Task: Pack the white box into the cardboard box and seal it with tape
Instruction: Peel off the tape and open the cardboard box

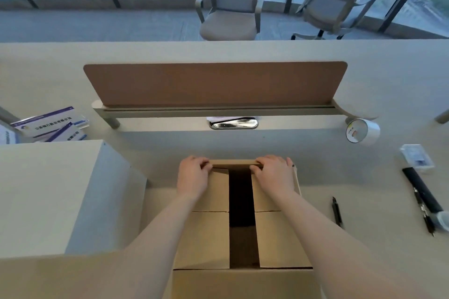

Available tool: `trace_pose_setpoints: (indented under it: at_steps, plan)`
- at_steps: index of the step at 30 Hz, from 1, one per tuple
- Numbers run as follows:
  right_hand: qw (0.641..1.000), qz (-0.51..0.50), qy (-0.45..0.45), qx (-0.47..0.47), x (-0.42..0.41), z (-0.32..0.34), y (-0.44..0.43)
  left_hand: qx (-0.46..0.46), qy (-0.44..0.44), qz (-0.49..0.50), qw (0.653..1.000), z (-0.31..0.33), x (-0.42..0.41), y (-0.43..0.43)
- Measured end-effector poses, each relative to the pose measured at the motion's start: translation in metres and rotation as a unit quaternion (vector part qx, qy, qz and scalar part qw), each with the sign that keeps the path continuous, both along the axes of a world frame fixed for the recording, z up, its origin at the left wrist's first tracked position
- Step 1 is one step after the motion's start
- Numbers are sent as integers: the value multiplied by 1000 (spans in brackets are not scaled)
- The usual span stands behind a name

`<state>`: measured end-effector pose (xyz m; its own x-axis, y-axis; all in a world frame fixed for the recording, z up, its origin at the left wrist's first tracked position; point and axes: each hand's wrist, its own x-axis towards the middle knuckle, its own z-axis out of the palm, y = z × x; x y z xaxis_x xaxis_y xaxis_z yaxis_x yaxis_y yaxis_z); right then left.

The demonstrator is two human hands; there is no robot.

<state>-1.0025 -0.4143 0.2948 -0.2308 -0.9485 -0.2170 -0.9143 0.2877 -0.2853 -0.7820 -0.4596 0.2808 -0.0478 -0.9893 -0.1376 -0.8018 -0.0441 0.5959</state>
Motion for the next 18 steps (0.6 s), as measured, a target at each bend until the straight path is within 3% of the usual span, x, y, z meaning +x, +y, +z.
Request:
trace_pose_setpoints:
  at_steps: [7, 14, 18]
  plan:
    - [999, -22, 40, -24, 8, -14, -2, -57, -16, 4, 998, -12, 2, 8]
    - [999, -18, -8, -42, -1, -16, -1, -14, -11, -12, 1000, -7, 3, 1]
    - [999, 30, -16, -32, -8, 2, 9, -12, -82, -53, 995, 3, 5, 16]
